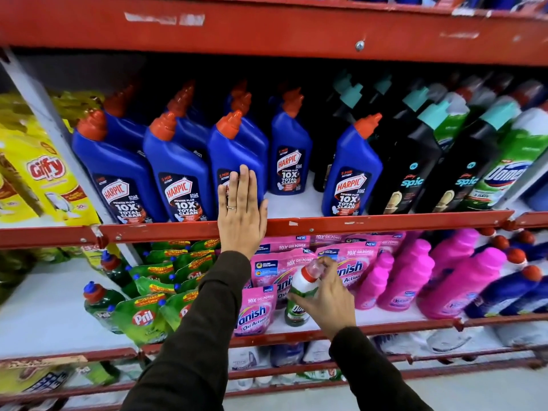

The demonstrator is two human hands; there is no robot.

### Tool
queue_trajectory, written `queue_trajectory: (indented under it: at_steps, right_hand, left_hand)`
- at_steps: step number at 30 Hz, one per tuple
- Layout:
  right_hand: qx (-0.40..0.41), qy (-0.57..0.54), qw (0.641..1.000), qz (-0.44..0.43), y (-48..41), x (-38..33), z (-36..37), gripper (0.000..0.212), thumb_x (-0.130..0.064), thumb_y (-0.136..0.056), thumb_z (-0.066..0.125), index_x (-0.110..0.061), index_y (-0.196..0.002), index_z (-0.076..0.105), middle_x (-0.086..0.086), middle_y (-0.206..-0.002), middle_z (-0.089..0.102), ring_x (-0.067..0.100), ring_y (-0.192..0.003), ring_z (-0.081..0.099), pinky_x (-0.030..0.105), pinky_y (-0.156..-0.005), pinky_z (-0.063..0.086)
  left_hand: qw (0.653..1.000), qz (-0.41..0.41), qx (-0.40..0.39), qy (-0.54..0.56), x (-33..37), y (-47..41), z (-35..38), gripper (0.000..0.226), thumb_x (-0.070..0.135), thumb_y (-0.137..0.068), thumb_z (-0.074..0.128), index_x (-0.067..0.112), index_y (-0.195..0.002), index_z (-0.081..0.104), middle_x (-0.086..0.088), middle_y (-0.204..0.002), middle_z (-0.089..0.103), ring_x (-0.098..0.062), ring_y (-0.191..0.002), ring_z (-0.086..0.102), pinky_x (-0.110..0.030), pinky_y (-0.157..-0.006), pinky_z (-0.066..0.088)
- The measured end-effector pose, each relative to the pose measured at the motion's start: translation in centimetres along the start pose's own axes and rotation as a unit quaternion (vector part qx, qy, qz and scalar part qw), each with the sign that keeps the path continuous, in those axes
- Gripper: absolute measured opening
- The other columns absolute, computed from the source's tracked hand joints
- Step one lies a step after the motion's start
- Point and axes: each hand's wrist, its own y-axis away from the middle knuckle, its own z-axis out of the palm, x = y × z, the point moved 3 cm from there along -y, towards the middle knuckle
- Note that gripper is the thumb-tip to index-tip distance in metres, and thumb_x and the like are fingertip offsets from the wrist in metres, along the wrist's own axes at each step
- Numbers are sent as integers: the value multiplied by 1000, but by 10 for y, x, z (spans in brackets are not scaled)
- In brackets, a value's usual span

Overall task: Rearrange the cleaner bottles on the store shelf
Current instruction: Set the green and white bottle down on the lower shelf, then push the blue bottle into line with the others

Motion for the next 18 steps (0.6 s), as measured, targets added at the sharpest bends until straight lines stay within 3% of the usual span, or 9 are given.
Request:
queue_trajectory:
  at_steps: [2, 3, 5, 6, 8, 12, 14, 18]
  right_hand:
    - [58, -15, 998, -17, -3, -7, -14, 85, -75, -77, 68, -15, -130, 36, 9, -128, 57, 21, -113, 61, 33, -90, 56]
    - [104, -28, 994, -31, -6, -13, -23, 82, -75, -82, 62, -9, -127, 42, 10, -133, 53, 20, -121, 54, 38, -103, 52]
    - [223, -72, 970, -64, -21, -30, -57, 59, -53, -89, 71, -7, -120, 50, 10, -138, 50, 13, -129, 44, 32, -117, 37]
    - [278, -93, 953, -77, -31, -40, -78, 53, -40, -89, 76, -7, -123, 51, 11, -140, 49, 10, -131, 40, 25, -119, 30]
    - [345, -108, 928, -89, -52, -61, -116, 62, -28, -90, 76, -5, -138, 46, 14, -145, 46, 12, -135, 36, 23, -119, 21]
    - [392, -88, 913, -67, -88, -89, -164, 83, -39, -90, 74, -10, -155, 32, 10, -155, 34, 24, -141, 35, 30, -117, 19]
    - [397, -67, 912, -76, -100, -94, -173, 86, -45, -90, 73, -8, -156, 32, 14, -152, 37, 29, -138, 38, 37, -116, 25]
    - [328, -1, 943, -52, -120, -101, -163, 93, -54, -83, 75, -7, -153, 36, 14, -140, 50, 32, -126, 46, 41, -106, 34]
  left_hand:
    - [1000, 6, 8, -2, 0, 1, 1, 70, 34, -112, 27, 7, -163, -12, -6, -170, -24, -20, -158, -20, -41, -130, -8]
    - [1000, 4, 9, -3, -1, 2, 0, 69, 34, -112, 27, 7, -163, -11, -6, -170, -23, -20, -158, -19, -41, -130, -8]
    - [1000, 7, 13, 0, -1, 3, 2, 68, 34, -112, 26, 6, -164, -9, -6, -171, -22, -20, -159, -18, -42, -131, -6]
    - [1000, 7, 15, 1, 0, 2, 2, 68, 34, -112, 26, 6, -164, -9, -6, -171, -21, -20, -159, -17, -42, -131, -6]
    - [1000, 5, 16, 6, 0, 2, 3, 67, 33, -112, 27, 6, -164, -7, -6, -171, -19, -20, -159, -15, -42, -131, -5]
    - [1000, 7, 21, 11, 0, 2, 3, 67, 33, -112, 27, 6, -164, -5, -7, -172, -16, -21, -160, -13, -42, -131, -4]
    - [1000, 11, 24, 11, 0, 3, 4, 66, 33, -112, 26, 5, -164, -4, -7, -172, -14, -21, -160, -12, -43, -131, -4]
    - [1000, 11, 24, 9, -1, 3, 5, 65, 33, -112, 24, 5, -164, -3, -8, -172, -13, -22, -160, -11, -43, -131, -3]
